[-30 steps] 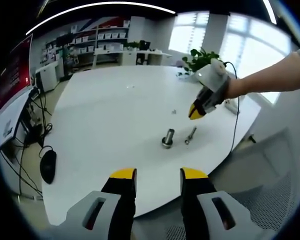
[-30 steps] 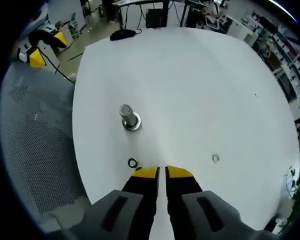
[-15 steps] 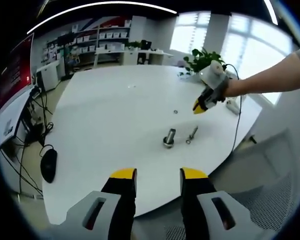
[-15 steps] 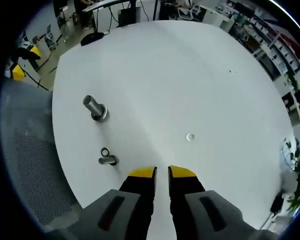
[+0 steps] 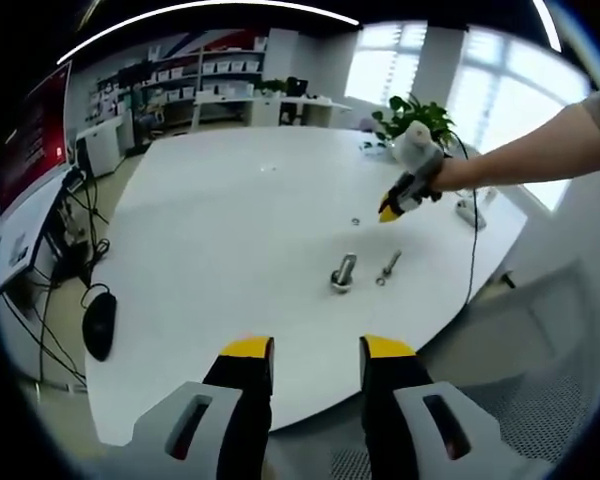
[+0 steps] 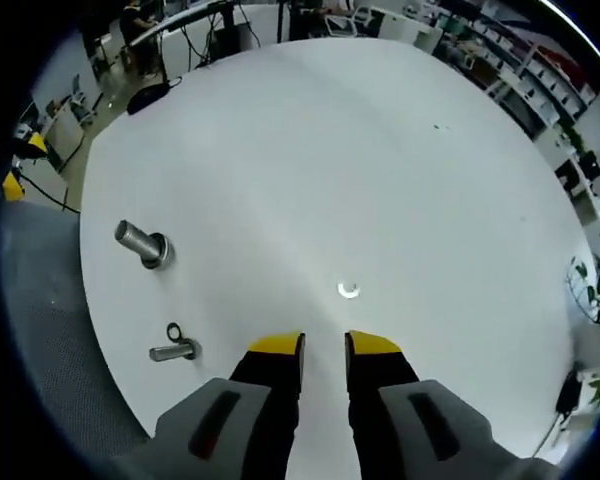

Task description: Place the washer onto the threaded stud by aligning its center hole with the stud, sliding it down to the base, and recovering from edge contact or off-axis alignment until the washer reaches the visible bottom stop.

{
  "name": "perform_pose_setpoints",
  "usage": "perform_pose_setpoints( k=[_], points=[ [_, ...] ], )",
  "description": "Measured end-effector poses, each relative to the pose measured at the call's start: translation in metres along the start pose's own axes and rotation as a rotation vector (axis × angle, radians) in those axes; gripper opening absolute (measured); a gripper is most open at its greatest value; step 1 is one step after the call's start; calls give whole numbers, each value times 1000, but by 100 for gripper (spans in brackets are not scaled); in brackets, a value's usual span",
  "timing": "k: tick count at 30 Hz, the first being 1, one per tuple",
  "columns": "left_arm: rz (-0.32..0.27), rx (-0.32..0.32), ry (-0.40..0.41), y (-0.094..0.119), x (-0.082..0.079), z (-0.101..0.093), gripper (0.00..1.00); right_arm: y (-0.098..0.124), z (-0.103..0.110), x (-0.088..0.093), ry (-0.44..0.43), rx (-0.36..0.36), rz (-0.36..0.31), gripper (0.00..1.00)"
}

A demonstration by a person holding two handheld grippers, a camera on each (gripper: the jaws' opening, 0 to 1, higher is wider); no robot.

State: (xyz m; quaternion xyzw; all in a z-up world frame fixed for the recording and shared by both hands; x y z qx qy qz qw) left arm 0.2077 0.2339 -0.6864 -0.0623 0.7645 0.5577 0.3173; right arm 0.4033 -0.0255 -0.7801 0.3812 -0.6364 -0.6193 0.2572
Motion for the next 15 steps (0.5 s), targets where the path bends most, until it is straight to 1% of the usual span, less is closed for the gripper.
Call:
perform_pose_setpoints(
  k=[5, 8, 12, 15],
  points=[
    [11, 0, 7, -1, 2, 1, 32, -12, -7, -4, 3, -2, 21, 18],
    [12, -4, 18, -1, 3, 3, 32, -19, -13, -9, -22, -11, 22, 19],
    [13, -8, 21, -1, 3, 4, 32, -29, -17, -17, -86, -36, 8, 19],
    [19, -9, 24, -2, 4, 4, 32, -34, -19, -20, -105, -40, 6, 19]
  ],
)
Point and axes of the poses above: the point that each gripper's makers call its tool centre point, and the gripper's own axes: y roughly backward along the fingers, z roughly to its left, x roughly out of its underside, the point moved 1 cm from there along y, roughly backward along the fingers, and after that the axes turned 13 degrees about z, right-handed, at the moved point
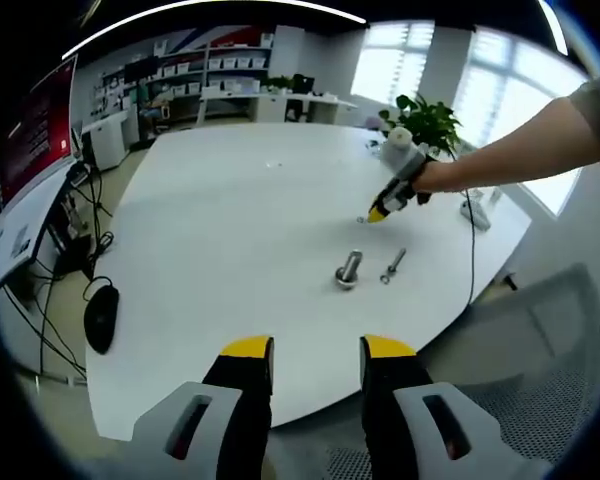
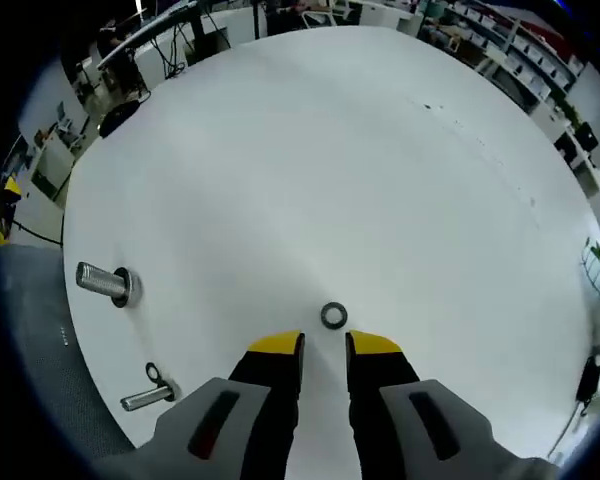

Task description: Place the washer onto the threaded stud by aligning its center hole with the stud, sliding it down to the base, and recovering from edge contact or off-axis alignment until the washer reaches the visible bottom stop.

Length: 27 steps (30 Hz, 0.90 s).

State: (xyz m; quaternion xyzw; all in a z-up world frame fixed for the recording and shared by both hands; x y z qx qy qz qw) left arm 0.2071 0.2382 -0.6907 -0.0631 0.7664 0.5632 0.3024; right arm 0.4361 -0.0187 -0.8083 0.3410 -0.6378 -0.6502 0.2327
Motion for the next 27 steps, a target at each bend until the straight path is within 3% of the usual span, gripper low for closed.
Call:
perform_pose_setpoints(
  k=[9, 27],
  points=[
    [6, -12, 13, 0, 1, 4, 32, -9, -7, -7, -15, -5, -2, 20],
    [20, -25, 15, -1, 4, 6, 32, -13, -4, -10, 50, -10, -3, 15]
  ],
)
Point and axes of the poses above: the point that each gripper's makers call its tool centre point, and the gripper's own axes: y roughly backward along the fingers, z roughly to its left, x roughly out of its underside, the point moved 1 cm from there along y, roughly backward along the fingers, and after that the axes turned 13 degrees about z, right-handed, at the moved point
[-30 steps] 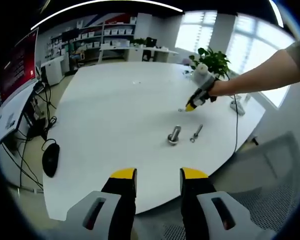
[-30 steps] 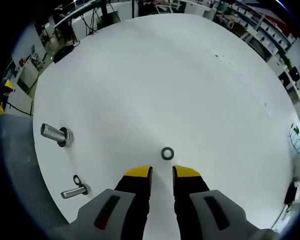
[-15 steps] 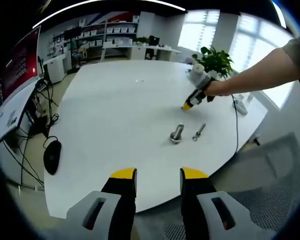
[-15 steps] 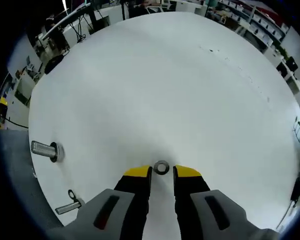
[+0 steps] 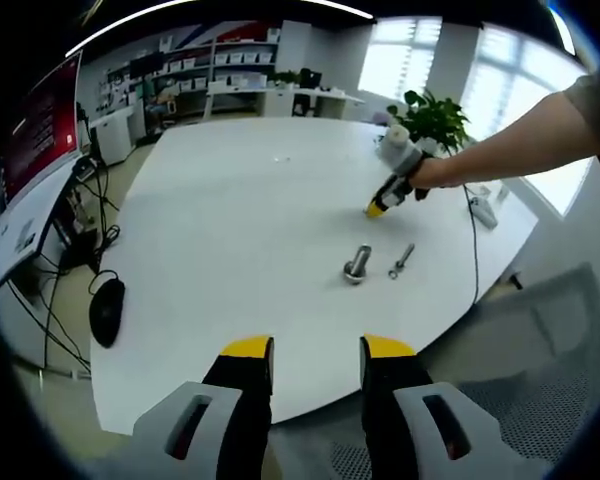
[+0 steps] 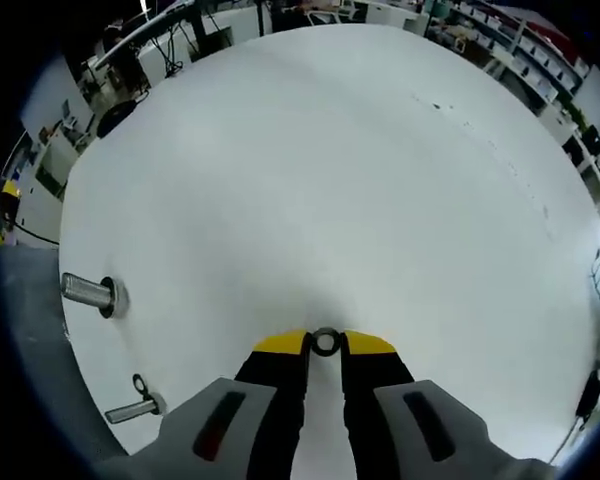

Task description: Place the washer onto the threaded stud by aligning its center hole with the stud, sliding it down to the base, and recovering from edge contact or off-axis alignment until the washer reaches the visible bottom stop.

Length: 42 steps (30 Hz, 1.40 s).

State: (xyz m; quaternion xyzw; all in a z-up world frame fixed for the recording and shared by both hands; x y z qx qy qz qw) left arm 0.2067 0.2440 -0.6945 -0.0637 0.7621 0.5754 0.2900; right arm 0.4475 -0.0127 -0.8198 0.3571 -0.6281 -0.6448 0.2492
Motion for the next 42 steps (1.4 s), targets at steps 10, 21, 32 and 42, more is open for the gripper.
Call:
perform_pose_setpoints(
  k=[10, 21, 32, 42],
  points=[
    [3, 6, -7, 0, 0, -2, 32, 3, 8, 23, 6, 7, 82, 5],
    [-6, 1, -18, 1, -2, -3, 32, 13, 6, 35, -16, 18, 69, 9],
    [3, 0, -23, 0, 0, -3, 32, 10, 10, 53, -25, -24, 108, 14],
    [7, -2, -29, 0, 0, -3, 32, 10, 11, 62, -7, -36, 128, 15]
  ],
)
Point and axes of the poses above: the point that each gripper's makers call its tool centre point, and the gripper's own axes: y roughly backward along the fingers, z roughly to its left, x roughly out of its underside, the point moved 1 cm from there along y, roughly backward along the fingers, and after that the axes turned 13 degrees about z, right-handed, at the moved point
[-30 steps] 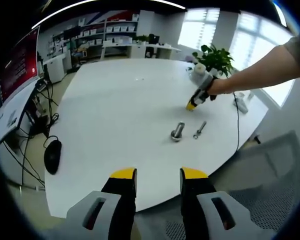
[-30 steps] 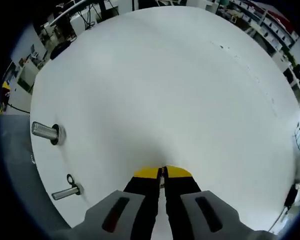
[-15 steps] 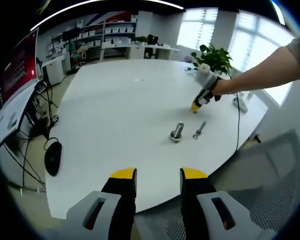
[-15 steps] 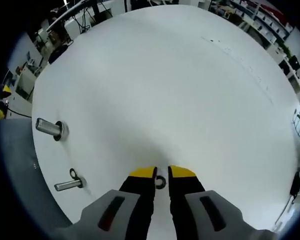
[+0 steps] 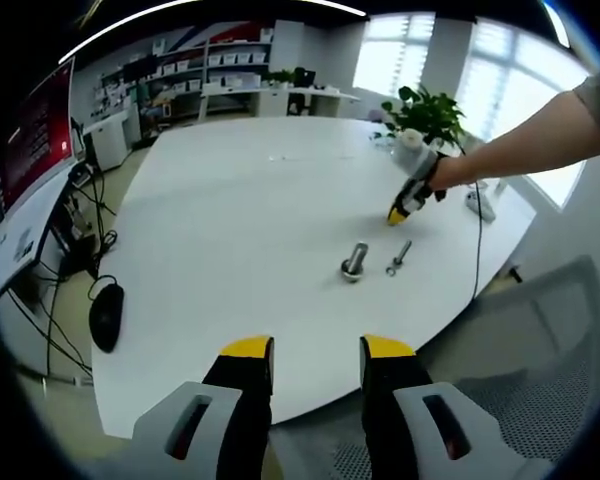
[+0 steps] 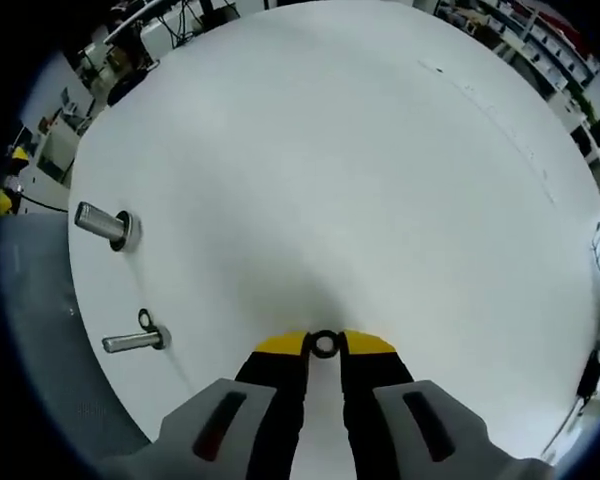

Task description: Place the washer onto the threaded stud by aligning its center hole with the stud, sliding it down to the base, and recovering from edge contact or off-axis alignment until the washer reaches the visible bottom stop.

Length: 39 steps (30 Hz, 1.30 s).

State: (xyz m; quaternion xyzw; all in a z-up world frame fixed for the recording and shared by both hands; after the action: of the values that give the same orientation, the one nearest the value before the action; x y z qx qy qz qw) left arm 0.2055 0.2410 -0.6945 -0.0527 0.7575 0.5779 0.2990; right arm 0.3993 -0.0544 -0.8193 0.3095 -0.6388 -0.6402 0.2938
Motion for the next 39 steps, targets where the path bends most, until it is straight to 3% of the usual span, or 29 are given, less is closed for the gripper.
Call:
perform_pose_setpoints(
  k=[10, 26, 31, 39],
  points=[
    [0, -5, -12, 0, 0, 0, 32, -1, 10, 9, 35, 49, 18, 10],
    [-3, 0, -40, 1, -1, -4, 32, 1, 37, 37, -14, -17, 24, 12],
    [-1, -2, -47, 1, -1, -5, 32, 1, 44, 44, -5, -36, 55, 12],
    [-5, 1, -53, 1, -2, -6, 32, 10, 38, 48, -90, -67, 25, 18]
  ],
)
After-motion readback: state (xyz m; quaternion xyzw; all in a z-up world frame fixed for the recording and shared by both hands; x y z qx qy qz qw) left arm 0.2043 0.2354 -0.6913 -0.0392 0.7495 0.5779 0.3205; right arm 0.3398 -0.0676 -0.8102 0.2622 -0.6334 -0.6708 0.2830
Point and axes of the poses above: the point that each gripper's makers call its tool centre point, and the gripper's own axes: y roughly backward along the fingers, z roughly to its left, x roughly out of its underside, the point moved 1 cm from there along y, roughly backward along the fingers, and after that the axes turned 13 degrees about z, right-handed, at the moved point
